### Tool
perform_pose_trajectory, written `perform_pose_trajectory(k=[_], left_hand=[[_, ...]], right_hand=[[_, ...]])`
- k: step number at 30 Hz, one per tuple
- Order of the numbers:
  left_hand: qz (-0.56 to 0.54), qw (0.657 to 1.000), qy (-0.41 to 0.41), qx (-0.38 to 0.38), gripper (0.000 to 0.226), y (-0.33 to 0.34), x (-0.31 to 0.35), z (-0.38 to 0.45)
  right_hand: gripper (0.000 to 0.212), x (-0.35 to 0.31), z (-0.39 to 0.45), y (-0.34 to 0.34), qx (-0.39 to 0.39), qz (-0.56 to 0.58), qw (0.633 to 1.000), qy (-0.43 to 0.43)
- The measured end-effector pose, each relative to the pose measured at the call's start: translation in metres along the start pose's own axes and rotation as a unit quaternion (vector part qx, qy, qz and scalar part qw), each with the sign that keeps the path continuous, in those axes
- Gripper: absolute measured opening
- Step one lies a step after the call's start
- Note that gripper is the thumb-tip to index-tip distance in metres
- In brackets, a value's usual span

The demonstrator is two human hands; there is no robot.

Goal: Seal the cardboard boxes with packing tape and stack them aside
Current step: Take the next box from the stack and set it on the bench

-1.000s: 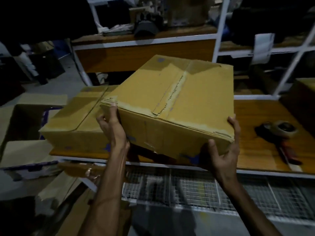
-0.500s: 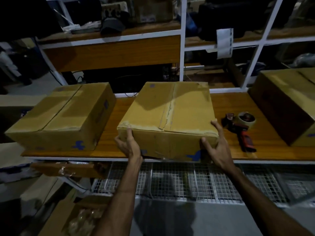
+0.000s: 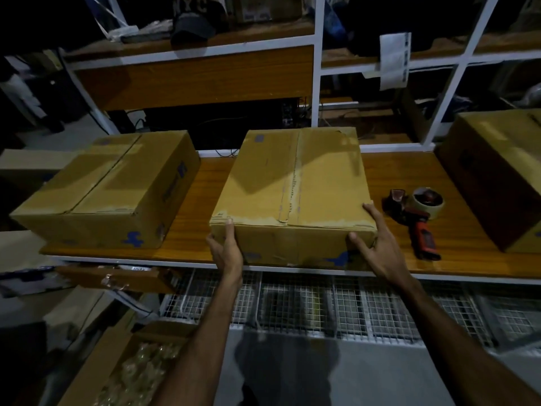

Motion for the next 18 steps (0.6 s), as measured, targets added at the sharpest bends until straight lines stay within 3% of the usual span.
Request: perform_pose_trajectory(k=[9,12,16,18], left_hand=[[0.024,0.999,-0.031,0.032,0.099,0.019,-0.006,0.018],[0.025,0.999,-0.038,0.006,0.094,0.013,0.001,0.052],[-0.007,0.997,0.016,-0.081,0.083,-0.002,0.022,0.116],[0.007,0.993,0.003,-0.119,0.101,-0.005,0.023,0.136]], right_hand=[[0.089,-0.001,0.001,0.007,0.027,-0.015,0.999,0.024],[0.088,-0.013,-0.014,0.036,0.043,-0.04,0.998,0.001],[0.083,-0.047,-0.051,0.112,0.062,-0.085,0.994,-0.014],[0.078,-0.072,-0.062,0.155,0.041,-0.131,0.99,-0.013]])
Point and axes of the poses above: each hand's wrist, its own z-axis towards the middle knuckle, its own y-axis out of the palm, x = y × z, the point moved 3 cm from there along z, towards the middle knuckle, and after that the axes turned 12 degrees about z, right-handed, at the moved point
